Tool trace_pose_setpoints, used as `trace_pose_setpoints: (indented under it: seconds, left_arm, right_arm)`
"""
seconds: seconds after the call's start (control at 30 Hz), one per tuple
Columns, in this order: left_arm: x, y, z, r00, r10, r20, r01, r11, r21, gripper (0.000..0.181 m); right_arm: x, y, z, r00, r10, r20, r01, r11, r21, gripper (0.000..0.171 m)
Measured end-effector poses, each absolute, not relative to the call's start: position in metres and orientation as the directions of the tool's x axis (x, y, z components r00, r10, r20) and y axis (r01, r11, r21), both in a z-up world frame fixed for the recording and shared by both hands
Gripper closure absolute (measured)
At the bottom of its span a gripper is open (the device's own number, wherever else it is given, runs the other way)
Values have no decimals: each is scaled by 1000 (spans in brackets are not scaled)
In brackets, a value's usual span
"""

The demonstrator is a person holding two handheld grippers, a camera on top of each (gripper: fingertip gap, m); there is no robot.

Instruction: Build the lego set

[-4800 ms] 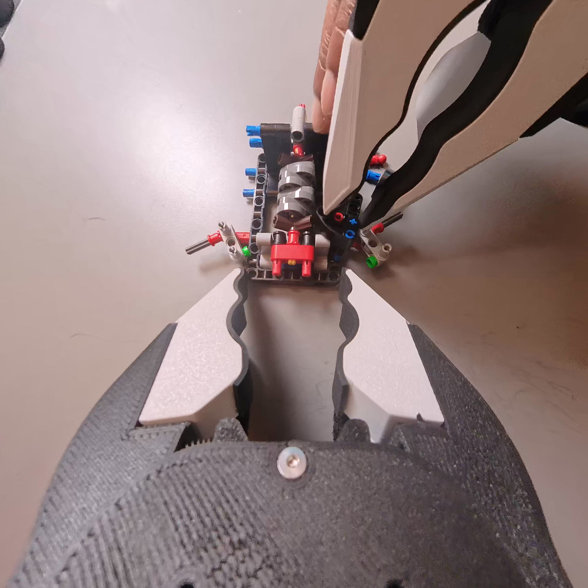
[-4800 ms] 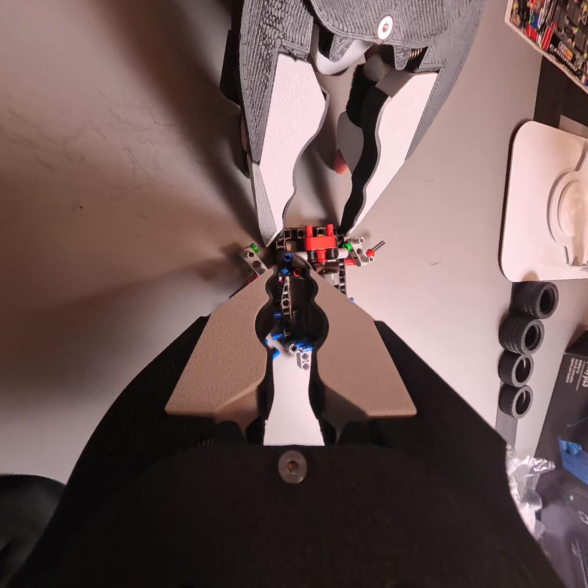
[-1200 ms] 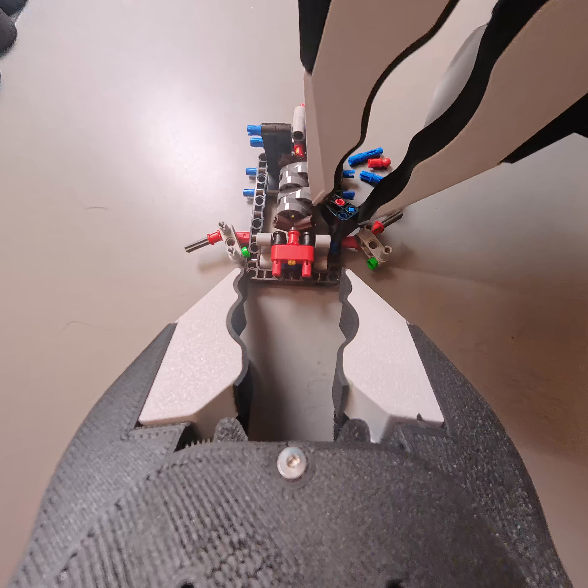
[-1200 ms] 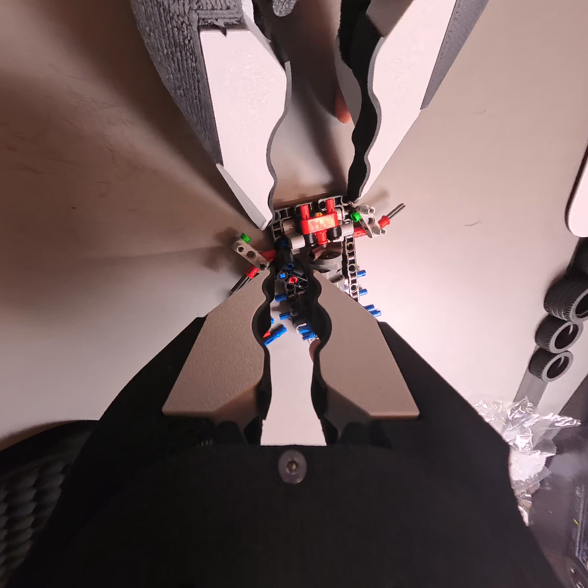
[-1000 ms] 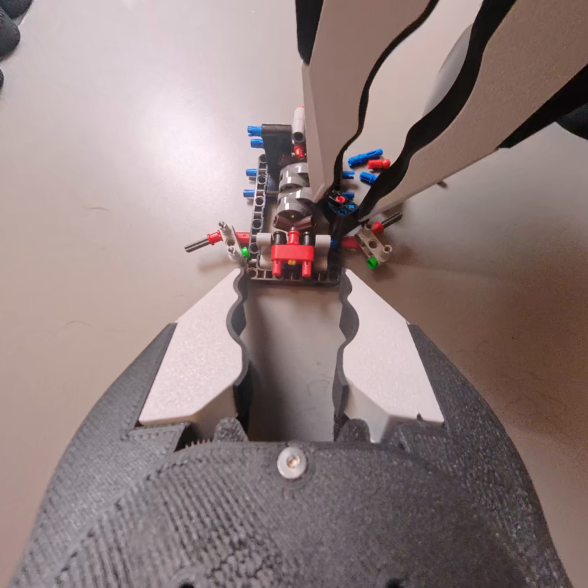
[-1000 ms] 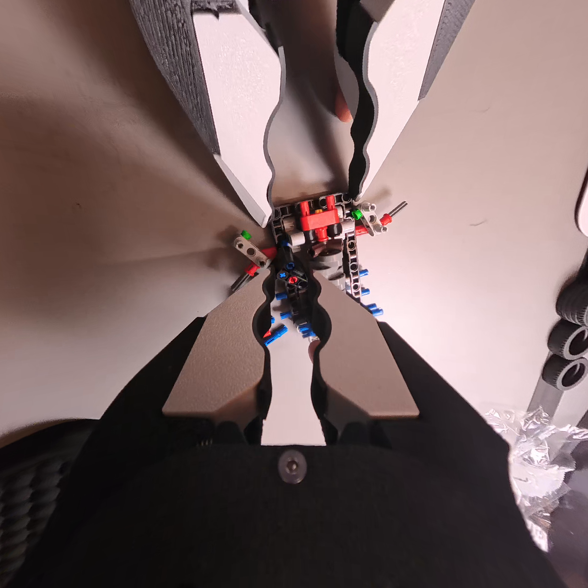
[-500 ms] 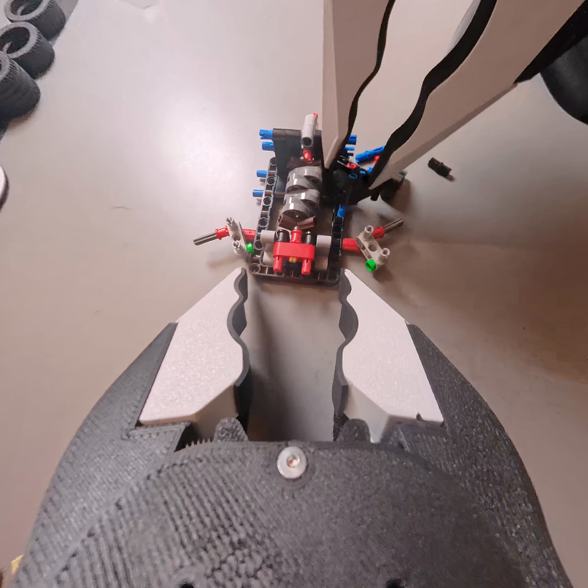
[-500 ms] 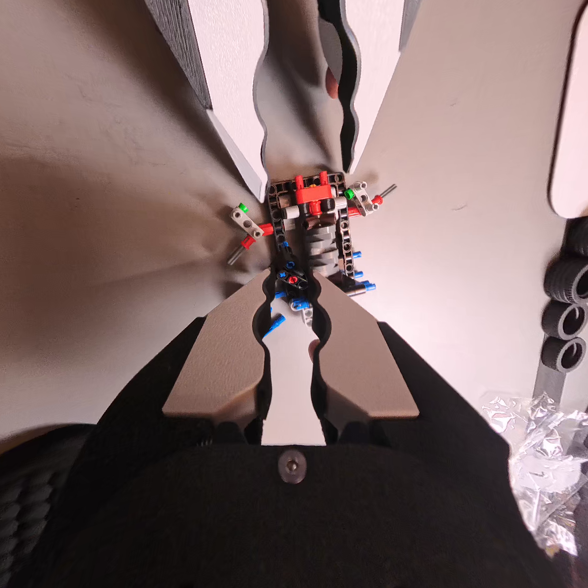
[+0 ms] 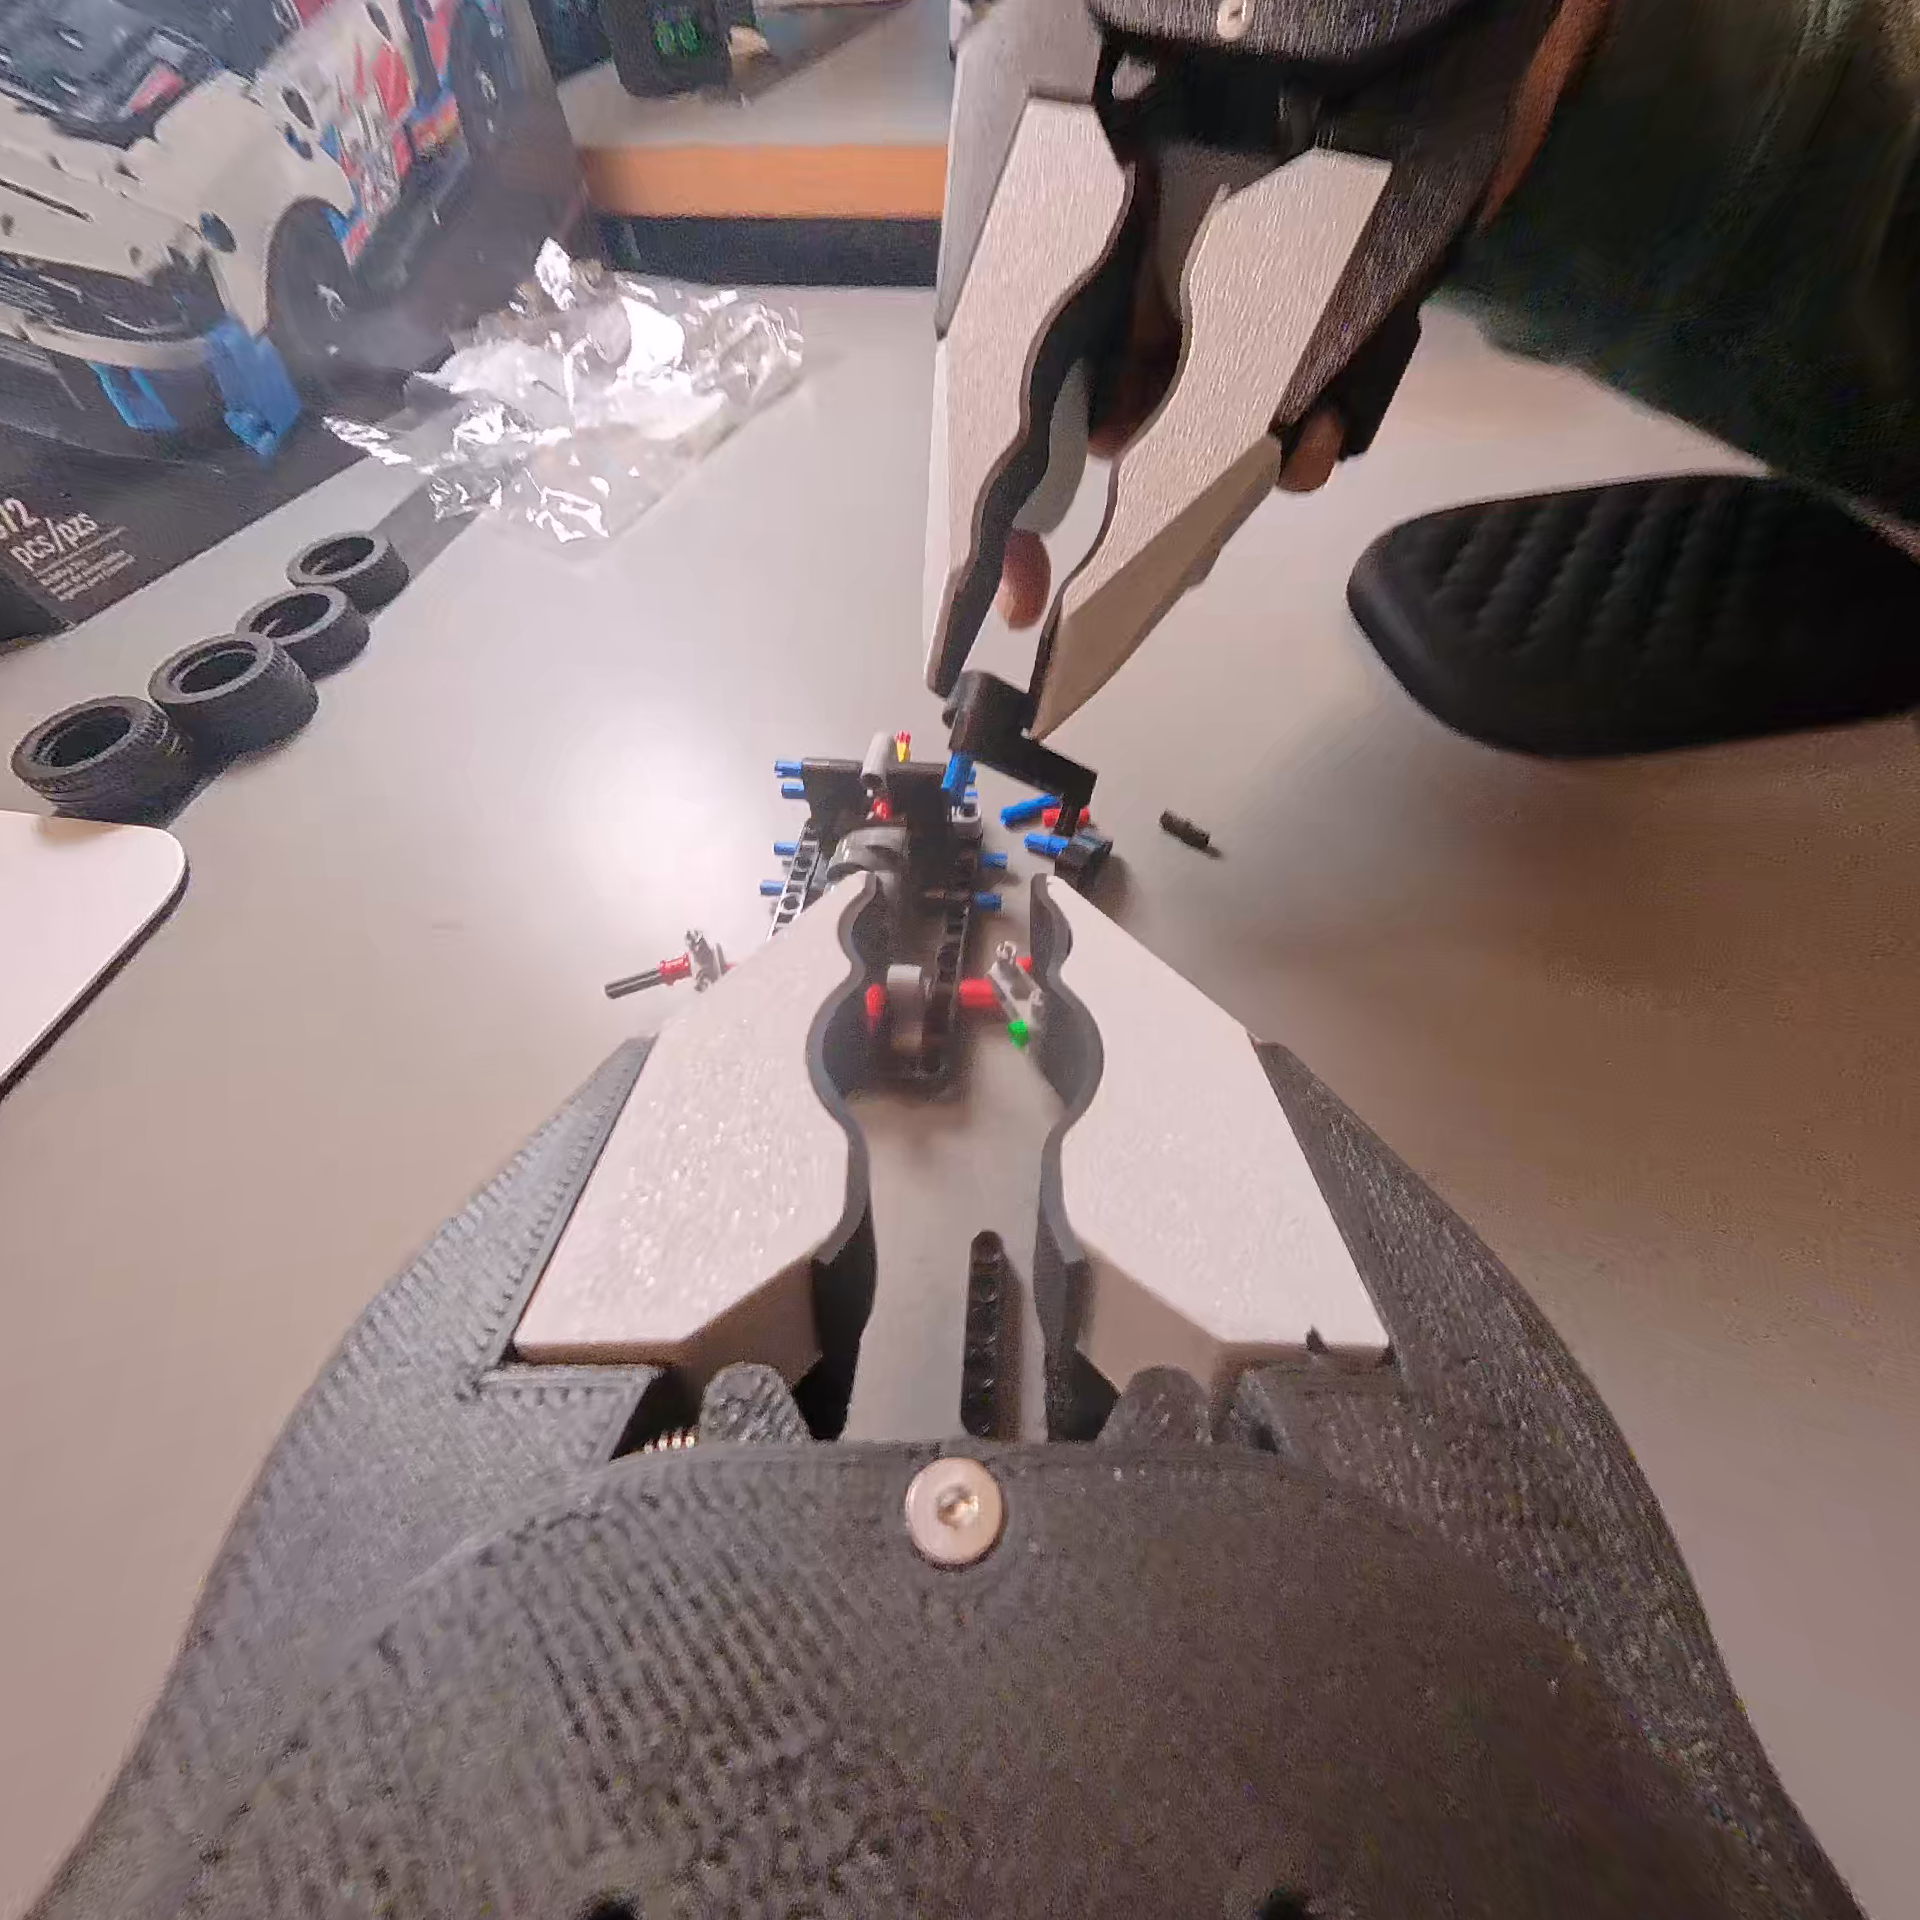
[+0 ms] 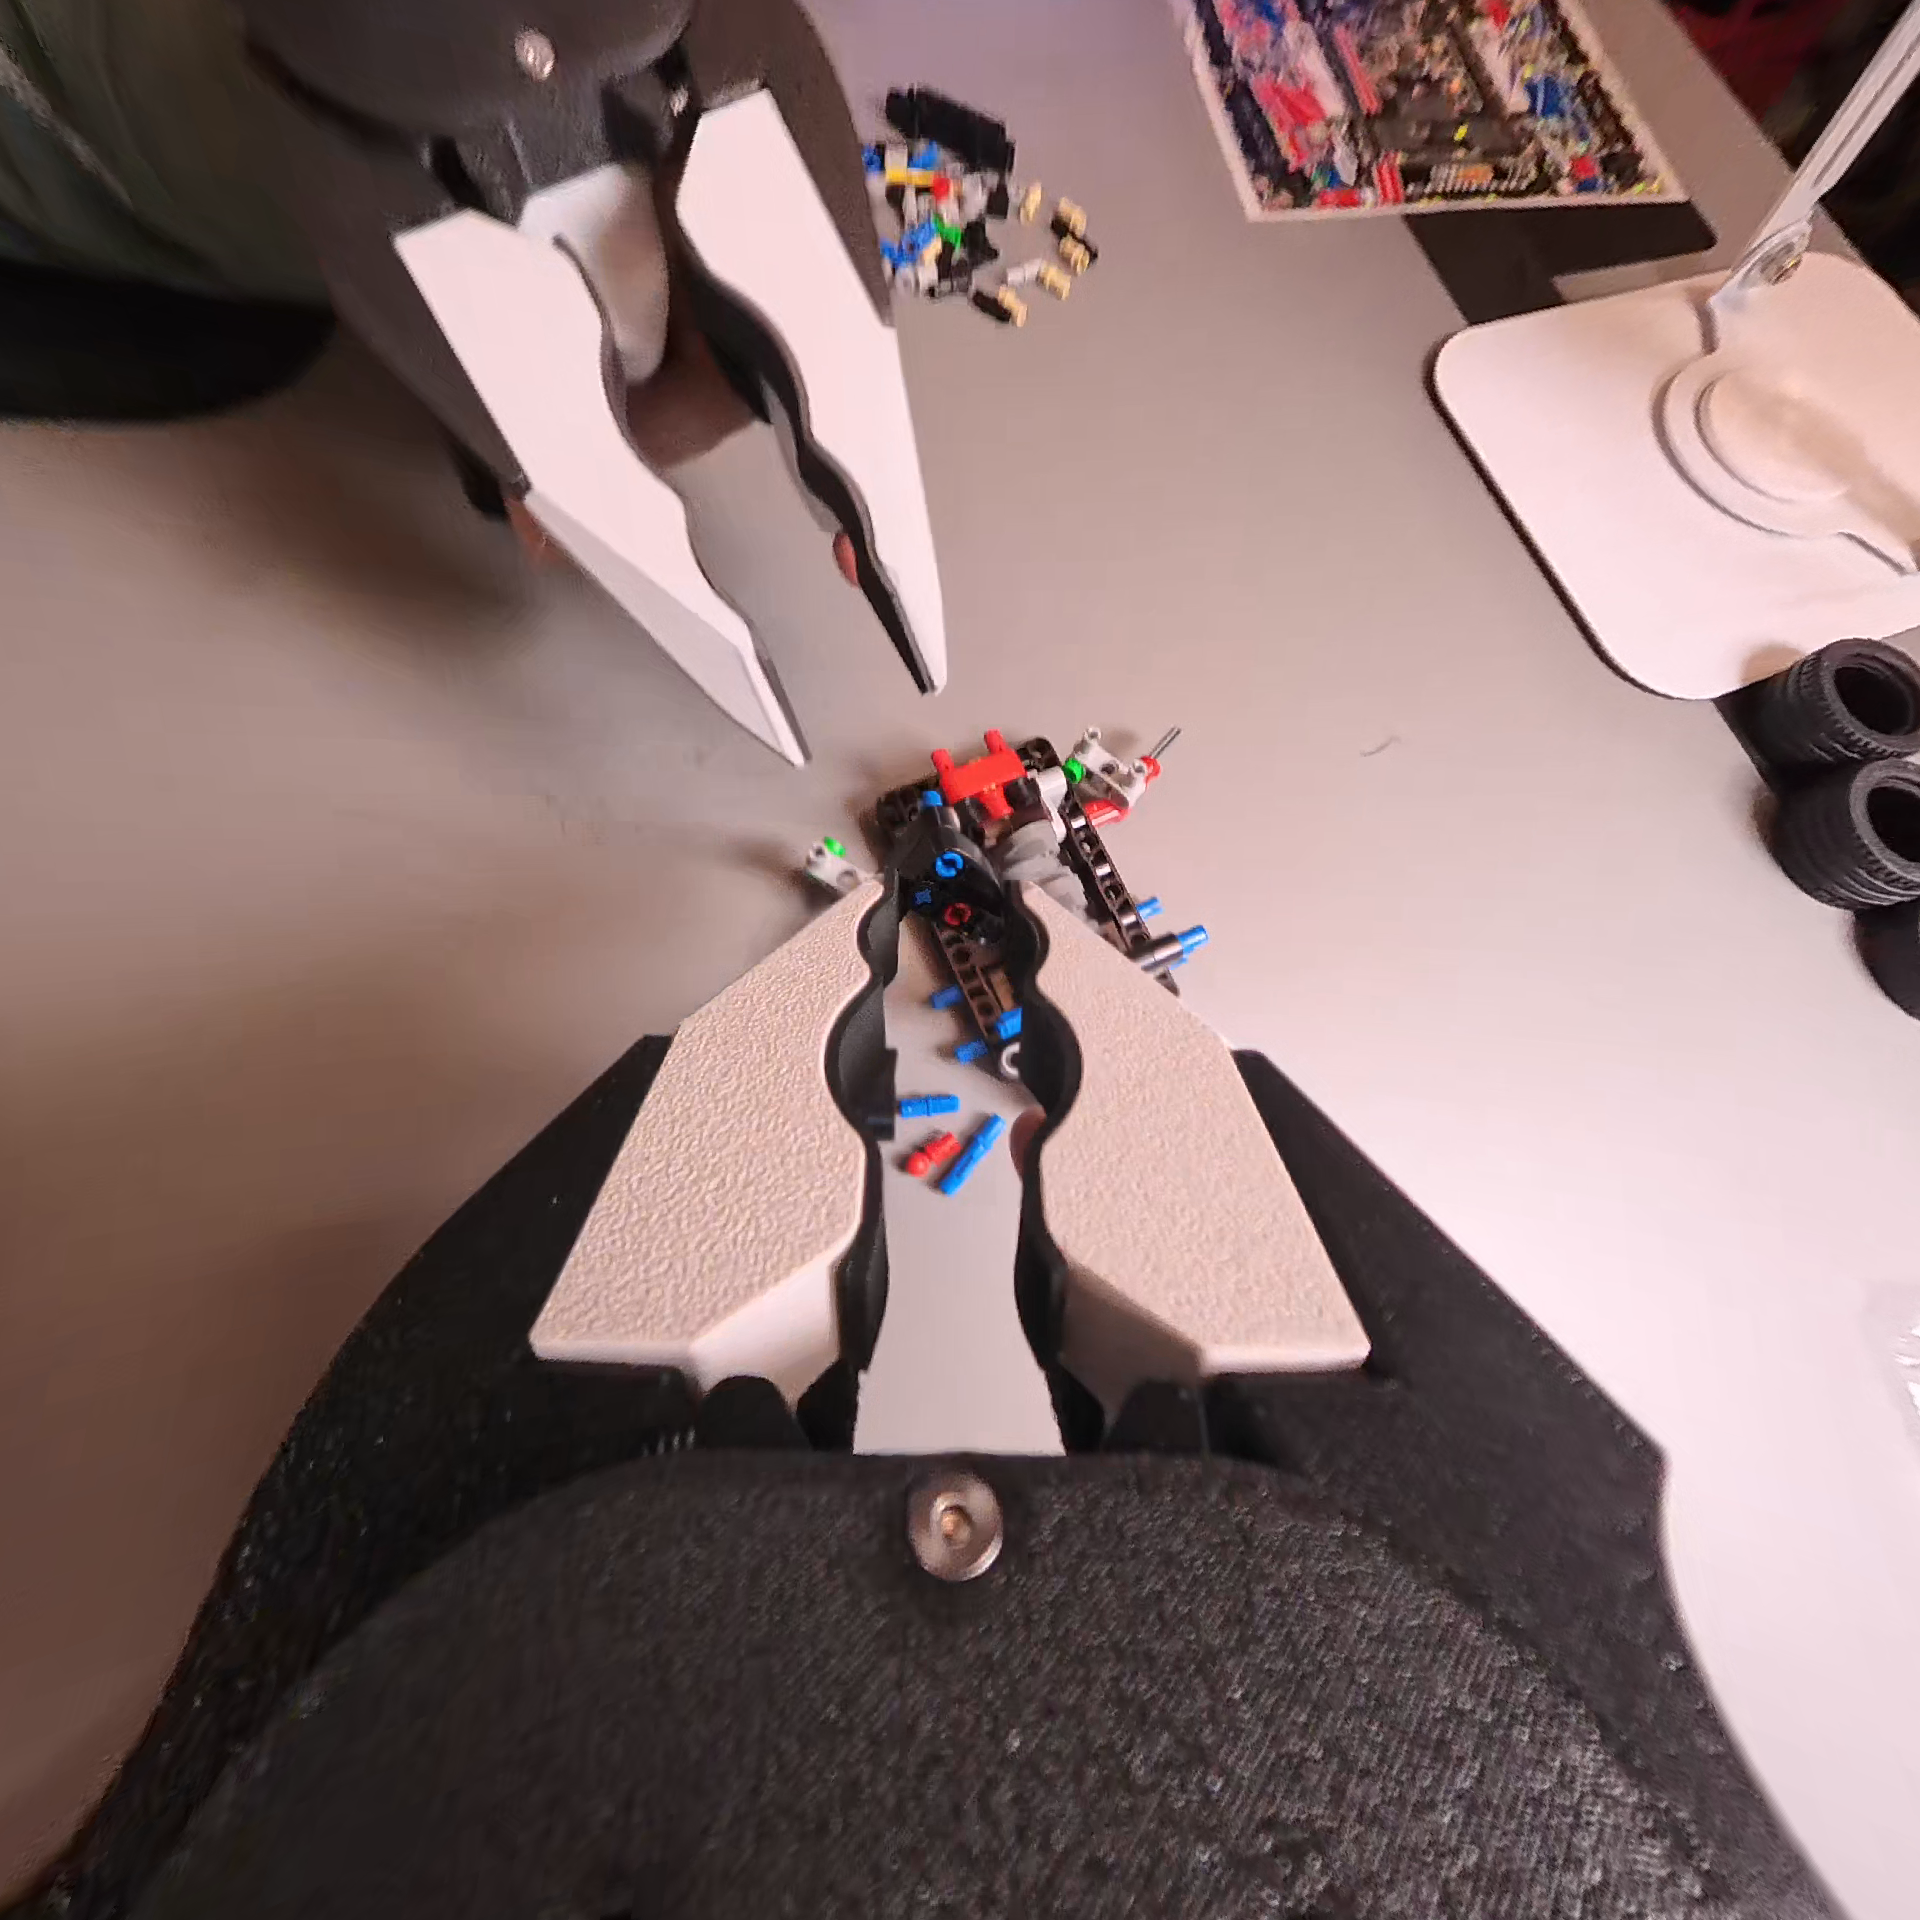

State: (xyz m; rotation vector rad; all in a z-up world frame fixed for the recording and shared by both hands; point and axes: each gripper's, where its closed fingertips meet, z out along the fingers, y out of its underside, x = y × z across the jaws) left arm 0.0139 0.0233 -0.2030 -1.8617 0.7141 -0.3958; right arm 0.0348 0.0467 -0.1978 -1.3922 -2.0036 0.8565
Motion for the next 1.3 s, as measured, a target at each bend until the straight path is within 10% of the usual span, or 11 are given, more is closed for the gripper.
trace_pose_setpoints:
  seconds: [0.77, 1.3]
  left_arm:
    - [33, 4, -178, 725, -686, 70, -82, -187, -979, 181]
    - [16, 11, -172, 720, -657, 225, 101, -221, -970, 166]
  right_arm:
    - [32, 6, -190, -439, 879, -187, 451, 36, -892, 154]
    - [26, 14, -176, -412, 869, -273, 372, -113, -921, 155]
